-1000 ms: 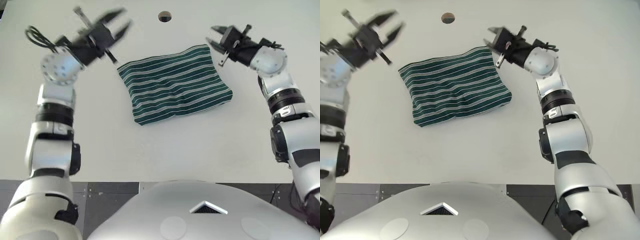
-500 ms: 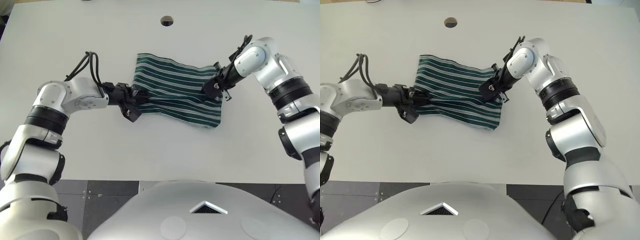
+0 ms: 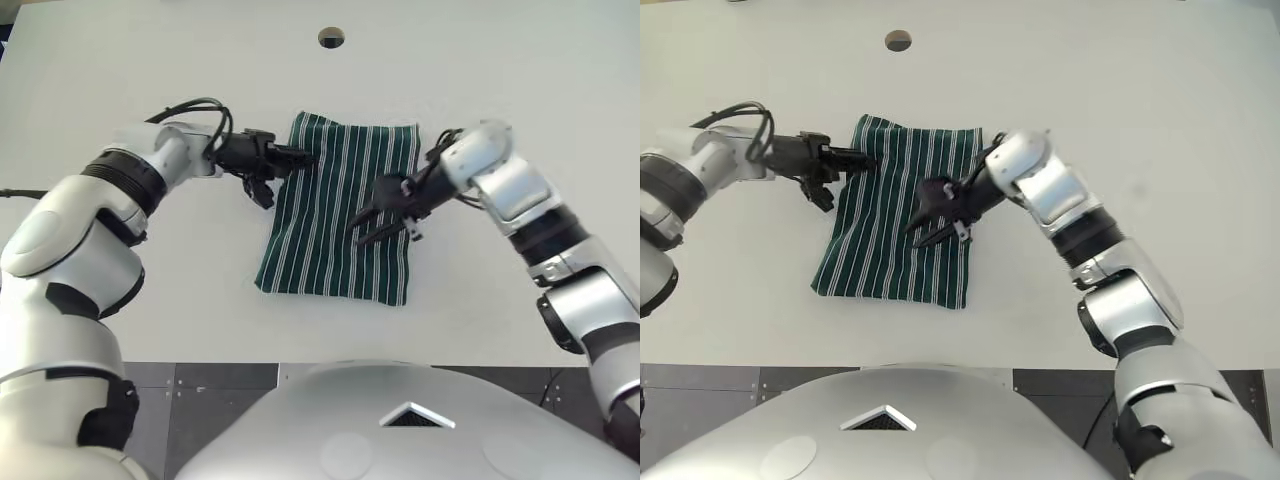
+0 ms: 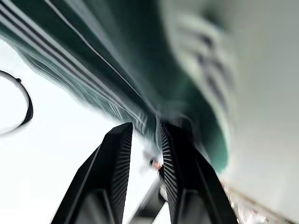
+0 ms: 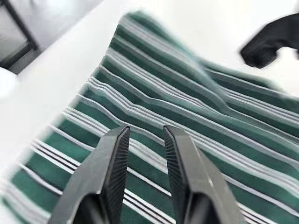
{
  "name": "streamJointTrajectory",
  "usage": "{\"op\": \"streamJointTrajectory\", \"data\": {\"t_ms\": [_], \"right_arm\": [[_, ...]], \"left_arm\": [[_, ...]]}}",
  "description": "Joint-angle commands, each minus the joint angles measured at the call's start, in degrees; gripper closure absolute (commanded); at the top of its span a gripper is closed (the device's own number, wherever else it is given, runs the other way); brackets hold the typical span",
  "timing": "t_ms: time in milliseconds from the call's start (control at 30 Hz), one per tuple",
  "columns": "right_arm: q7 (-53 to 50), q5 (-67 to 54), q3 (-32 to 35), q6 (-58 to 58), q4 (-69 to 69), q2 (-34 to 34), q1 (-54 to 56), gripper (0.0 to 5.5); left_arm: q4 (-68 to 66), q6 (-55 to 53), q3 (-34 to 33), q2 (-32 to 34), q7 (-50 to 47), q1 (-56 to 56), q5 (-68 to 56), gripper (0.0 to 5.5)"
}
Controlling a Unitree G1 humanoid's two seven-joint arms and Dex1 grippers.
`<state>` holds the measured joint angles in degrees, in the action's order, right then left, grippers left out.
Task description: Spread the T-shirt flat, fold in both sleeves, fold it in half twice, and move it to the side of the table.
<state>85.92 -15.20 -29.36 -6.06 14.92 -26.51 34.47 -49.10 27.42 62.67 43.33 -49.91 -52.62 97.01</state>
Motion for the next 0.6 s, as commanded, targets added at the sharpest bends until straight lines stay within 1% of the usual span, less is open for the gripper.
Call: {"op": "streamJointTrajectory", "data": {"t_ms": [33, 100, 133, 167, 233, 267, 333, 400, 433, 533, 600], "right_arm": [[4.15, -11.98, 9.77, -11.28, -9.95, -7.11, -2.96, 4.16], [5.84, -18.12, 13.7, -17.01, -14.7, -11.4, -6.51, 4.16], [4.31, -17.49, 15.83, -16.2, -15.87, -13.3, -9.92, 4.16], [1.71, -14.82, 17.64, -12.83, -16.51, -14.77, -13.76, 4.16], [-2.08, -8.08, 20.3, -2.91, -17.85, -17.47, -22.42, 4.16], [-2.48, -4.91, 21.61, 4.4, -18.36, -18.7, -27.49, 4.14], [-2.99, 0.65, 23.66, 19.74, -17.87, -20.41, -35.78, 3.87], [-4.5, 5.06, 24.45, 32.41, -17.35, -20.68, -40.78, 3.49], [-5.7, 7.14, 24.25, 38.04, -16.85, -20.11, -41.84, 3.28], [-11.59, 15.38, 22.74, 52.18, -12.87, -17.73, -41.52, 2.67], [-16.88, 23.26, 21.58, 59.13, -9.52, -16.46, -40.62, 2.64]], "left_arm": [[15.98, 12.39, -14.65, 10.96, 2.8, 1.87, -22.78, 4.38], [27.77, 18.58, -20.21, 17.54, 8.65, 7.33, -36.11, 4.38], [32.4, 21.77, -20.59, 21.43, 13.63, 11.65, -45.0, 4.38], [36.27, 23.75, -20.23, 25.22, 19.03, 16.57, -52.71, 4.38], [39.53, 25.93, -16.51, 31.53, 30.13, 26.23, -63.86, 4.38], [39.01, 27.0, -13.8, 34.45, 34.74, 31.49, -67.51, 4.18], [37.33, 27.56, -9.57, 38.21, 44.19, 41.86, -76.83, 3.9], [34.73, 27.95, -8.68, 38.83, 50.3, 47.58, -77.95, 3.55], [33.67, 28.07, -9.36, 38.45, 51.95, 49.05, -77.28, 3.37], [31.43, 27.36, -12.52, 35.67, 55.69, 50.93, -75.25, 2.87], [30.65, 26.76, -14.9, 33.11, 57.16, 51.14, -71.86, 2.69]]}}
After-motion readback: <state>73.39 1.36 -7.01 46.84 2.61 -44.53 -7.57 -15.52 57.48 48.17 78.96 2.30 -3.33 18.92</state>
